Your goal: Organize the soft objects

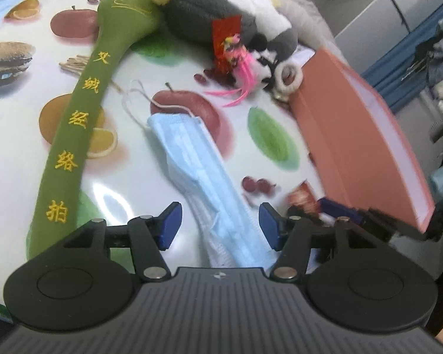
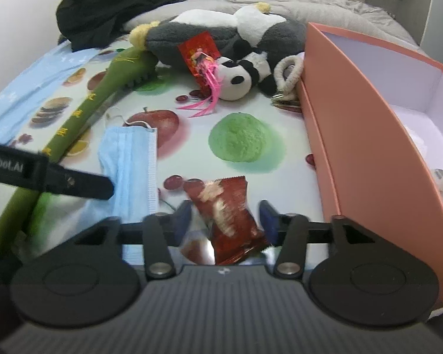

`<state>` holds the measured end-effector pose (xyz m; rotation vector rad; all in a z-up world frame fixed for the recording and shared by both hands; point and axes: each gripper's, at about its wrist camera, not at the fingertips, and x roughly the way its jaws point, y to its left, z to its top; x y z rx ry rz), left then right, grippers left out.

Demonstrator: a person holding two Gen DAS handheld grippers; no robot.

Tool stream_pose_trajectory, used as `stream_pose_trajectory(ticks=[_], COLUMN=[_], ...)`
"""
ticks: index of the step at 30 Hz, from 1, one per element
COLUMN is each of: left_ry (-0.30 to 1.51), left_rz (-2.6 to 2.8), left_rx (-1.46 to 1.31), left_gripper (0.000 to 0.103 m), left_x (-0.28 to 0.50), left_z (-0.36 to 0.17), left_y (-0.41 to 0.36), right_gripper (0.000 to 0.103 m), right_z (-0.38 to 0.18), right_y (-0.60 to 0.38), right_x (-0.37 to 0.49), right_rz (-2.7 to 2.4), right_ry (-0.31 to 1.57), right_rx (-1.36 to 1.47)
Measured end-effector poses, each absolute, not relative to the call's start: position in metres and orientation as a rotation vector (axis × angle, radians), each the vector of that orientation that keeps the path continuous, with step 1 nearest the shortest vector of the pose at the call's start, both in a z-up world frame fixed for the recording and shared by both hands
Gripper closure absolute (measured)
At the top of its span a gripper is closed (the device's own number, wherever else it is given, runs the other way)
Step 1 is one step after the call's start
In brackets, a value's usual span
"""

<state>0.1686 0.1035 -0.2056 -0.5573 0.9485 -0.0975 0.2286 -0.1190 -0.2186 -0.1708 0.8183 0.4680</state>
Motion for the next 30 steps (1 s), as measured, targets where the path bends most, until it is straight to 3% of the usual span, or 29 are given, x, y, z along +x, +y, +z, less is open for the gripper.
stream_pose_trajectory(ticks=[9, 11, 16, 25, 30], left_ry=[0.935, 0.945, 0.959, 0.969, 0.98], left_rz=[-0.103, -0.099, -0.1, -0.111, -0.127], left_rx=[-0.55, -0.554, -0.575, -0.622, -0.631], left_gripper=[0.04, 0.04, 0.042, 0.063, 0.063], left_x=[0.182, 0.185, 0.19, 0.193, 0.193], left_z=[-0.207, -0.211, -0.217, -0.224, -0.226], left_y=[0.097, 0.098, 0.103, 0.108, 0.109], right_gripper=[0.044, 0.057, 0.059, 0.062, 0.063], right_z=[-0.222, -0.227, -0.227, -0.227, -0.227], right_y=[-0.12, -0.117, -0.107, -0.077, -0.062], right_x=[0.227, 0.227, 0.221, 0.211, 0.203], right_rz=[0.53, 0.508, 0.52, 0.567, 0.605], right_ry=[0.848, 0.882, 0.878, 0.908, 0.919], right_rx=[-0.155, -0.175, -0.218, -0.281, -0.28])
